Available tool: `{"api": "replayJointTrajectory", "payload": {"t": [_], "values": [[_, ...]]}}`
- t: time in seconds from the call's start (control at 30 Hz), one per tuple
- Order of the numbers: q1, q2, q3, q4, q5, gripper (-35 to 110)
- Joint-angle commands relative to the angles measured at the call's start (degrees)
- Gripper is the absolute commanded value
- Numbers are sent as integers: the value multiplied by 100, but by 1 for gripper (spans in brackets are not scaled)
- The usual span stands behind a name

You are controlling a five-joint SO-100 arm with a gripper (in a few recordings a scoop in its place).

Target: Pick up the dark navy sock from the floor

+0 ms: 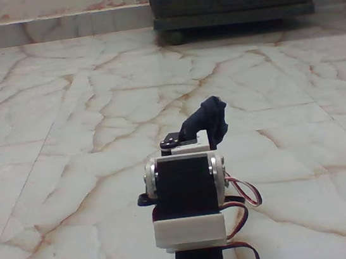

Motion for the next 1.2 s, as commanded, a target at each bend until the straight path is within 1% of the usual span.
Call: {"api": "replayJointTrajectory", "payload": {"t": [0.0, 1.17], "values": [[62, 176, 0, 26, 18, 0], [35, 176, 9, 105, -105, 0]]}}
